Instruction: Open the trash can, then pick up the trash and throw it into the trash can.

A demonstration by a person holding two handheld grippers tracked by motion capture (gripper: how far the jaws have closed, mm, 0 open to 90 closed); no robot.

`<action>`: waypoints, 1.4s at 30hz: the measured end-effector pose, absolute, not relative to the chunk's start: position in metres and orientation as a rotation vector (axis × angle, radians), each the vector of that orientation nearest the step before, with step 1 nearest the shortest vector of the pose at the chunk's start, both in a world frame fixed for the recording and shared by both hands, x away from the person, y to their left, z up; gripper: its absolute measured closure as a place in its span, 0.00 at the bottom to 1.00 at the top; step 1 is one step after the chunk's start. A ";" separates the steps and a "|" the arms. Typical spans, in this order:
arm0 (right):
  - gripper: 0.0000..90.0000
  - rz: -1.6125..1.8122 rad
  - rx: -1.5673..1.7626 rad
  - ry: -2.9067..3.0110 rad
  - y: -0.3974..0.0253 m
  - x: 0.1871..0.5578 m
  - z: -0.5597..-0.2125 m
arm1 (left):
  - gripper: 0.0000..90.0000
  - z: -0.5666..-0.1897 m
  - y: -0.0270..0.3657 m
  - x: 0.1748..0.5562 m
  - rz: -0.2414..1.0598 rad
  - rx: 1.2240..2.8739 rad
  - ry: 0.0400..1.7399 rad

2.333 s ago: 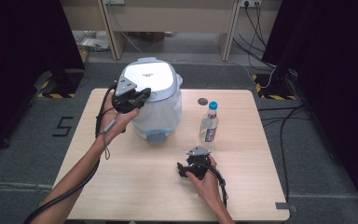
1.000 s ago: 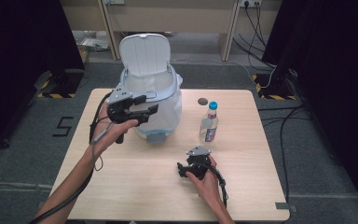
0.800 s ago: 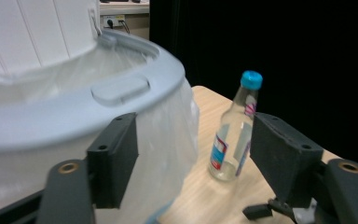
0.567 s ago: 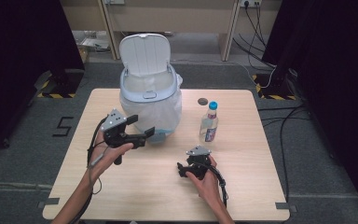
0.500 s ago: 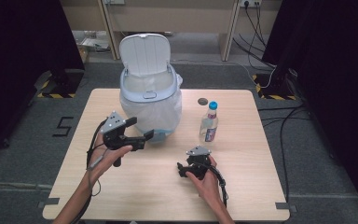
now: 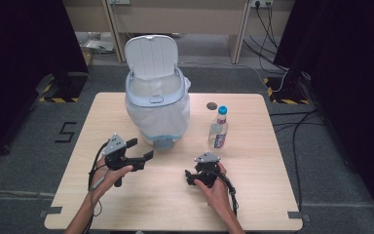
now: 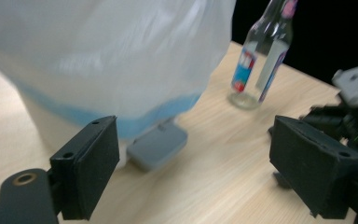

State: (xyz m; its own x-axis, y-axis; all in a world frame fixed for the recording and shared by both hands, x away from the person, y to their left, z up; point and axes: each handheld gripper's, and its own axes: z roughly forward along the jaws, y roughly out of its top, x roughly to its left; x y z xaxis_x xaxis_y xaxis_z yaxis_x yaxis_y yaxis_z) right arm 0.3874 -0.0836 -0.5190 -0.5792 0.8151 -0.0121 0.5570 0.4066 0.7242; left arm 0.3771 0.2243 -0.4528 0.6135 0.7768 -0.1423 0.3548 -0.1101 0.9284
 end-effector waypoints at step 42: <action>0.19 1.072 1.150 2.069 -0.118 0.376 -0.487 | 0.16 -0.525 0.264 0.380 0.516 2.010 1.208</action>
State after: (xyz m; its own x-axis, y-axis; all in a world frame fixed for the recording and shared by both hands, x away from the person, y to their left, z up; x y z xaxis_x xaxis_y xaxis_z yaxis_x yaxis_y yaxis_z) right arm 0.3756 -0.1180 -0.4871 -0.4927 0.8671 -0.0727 0.4411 0.3209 0.8381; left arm 0.3799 0.2636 -0.5250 0.4797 0.8770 -0.0271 0.5871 -0.2979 0.7527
